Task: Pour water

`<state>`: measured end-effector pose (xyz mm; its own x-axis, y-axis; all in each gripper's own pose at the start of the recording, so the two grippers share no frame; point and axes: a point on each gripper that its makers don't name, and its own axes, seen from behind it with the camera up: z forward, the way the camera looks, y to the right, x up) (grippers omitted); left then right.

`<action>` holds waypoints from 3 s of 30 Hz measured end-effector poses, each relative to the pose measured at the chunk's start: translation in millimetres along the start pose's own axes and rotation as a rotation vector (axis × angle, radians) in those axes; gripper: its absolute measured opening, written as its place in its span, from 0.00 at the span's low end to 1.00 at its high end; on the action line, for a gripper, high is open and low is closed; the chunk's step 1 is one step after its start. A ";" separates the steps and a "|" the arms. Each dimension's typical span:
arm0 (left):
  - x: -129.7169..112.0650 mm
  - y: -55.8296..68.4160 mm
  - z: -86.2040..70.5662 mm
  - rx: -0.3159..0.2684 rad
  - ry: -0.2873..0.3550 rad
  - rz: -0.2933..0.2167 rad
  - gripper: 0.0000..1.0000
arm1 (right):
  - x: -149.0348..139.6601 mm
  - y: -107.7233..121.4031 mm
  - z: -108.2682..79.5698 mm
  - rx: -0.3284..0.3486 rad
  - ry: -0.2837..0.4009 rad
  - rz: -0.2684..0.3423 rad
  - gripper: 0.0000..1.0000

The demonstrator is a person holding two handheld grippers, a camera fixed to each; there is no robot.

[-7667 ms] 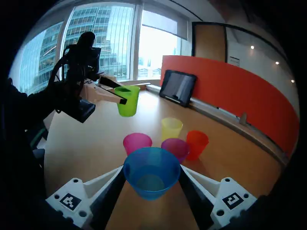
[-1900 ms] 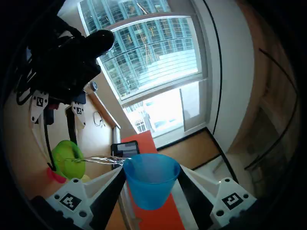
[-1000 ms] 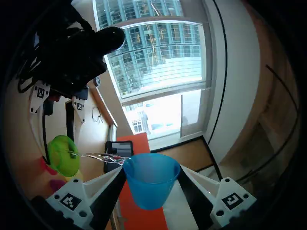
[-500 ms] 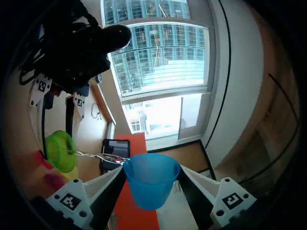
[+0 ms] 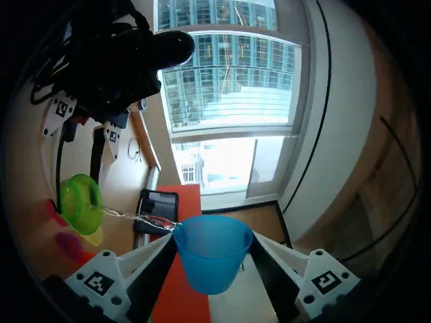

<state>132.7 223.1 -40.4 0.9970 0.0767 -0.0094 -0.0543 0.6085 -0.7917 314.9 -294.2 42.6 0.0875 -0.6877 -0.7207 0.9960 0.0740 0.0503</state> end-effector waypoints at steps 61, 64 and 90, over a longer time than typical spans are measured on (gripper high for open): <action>3.0 -7.0 -0.4 0.014 0.009 0.002 0.85 | 6.9 -0.5 1.1 -0.002 -0.004 0.121 0.91; 3.4 -7.2 0.4 0.017 0.009 0.004 0.85 | 5.0 -3.0 -1.3 0.010 -0.013 0.219 0.91; 12.9 -9.3 -2.4 0.032 0.020 0.026 0.85 | 18.7 -22.6 -21.5 0.096 -0.021 1.080 0.92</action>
<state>146.2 216.5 -34.7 0.9961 0.0770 -0.0426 -0.0817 0.6311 -0.7714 293.7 -293.2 13.1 0.9183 -0.3057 -0.2517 0.3903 0.5917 0.7053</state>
